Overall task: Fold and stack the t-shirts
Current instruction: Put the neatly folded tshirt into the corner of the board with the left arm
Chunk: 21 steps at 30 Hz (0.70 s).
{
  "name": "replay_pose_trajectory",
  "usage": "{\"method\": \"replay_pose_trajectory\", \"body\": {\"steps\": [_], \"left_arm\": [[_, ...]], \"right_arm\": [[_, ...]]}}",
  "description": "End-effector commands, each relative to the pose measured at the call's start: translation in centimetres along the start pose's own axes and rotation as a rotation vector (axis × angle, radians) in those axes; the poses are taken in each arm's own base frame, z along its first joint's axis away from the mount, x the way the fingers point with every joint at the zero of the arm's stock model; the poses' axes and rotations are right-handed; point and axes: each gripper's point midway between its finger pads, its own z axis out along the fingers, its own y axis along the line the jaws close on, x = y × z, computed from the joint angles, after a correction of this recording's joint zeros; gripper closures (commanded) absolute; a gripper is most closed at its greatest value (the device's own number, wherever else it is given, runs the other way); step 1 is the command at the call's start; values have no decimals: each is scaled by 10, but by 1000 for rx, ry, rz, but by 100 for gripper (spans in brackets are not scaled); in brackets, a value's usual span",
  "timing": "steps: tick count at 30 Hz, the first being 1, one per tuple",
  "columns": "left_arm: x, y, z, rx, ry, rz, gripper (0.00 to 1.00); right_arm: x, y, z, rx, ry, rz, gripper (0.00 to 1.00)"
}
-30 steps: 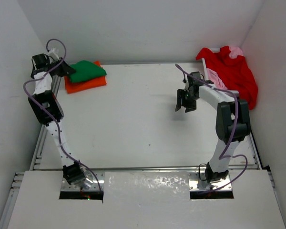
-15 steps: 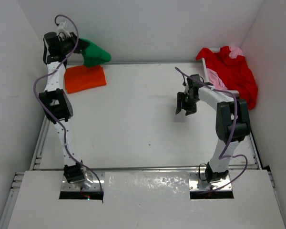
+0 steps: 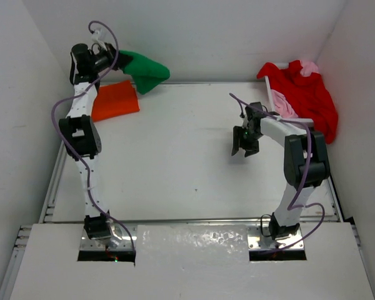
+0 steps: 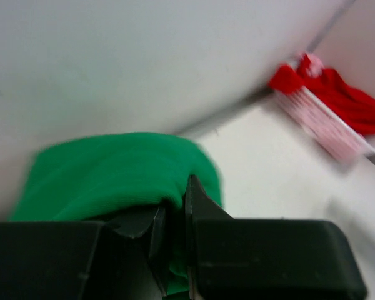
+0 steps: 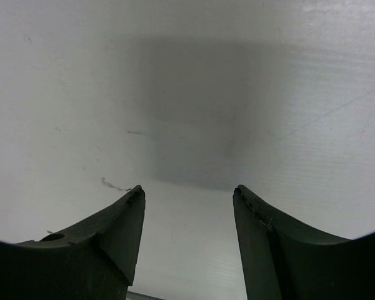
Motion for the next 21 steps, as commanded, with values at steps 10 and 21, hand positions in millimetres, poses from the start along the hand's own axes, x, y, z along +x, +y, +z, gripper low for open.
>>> {"method": "replay_pose_trajectory", "body": {"steps": [10,21], "left_arm": [[93,60,-121,120,189,-317,100],[144,111,-159,-333,499,-122,100]], "right_arm": [[3,9,-6,-25,-29,-23,43],[-1,12,-11,-7,-40,-56,43]]}}
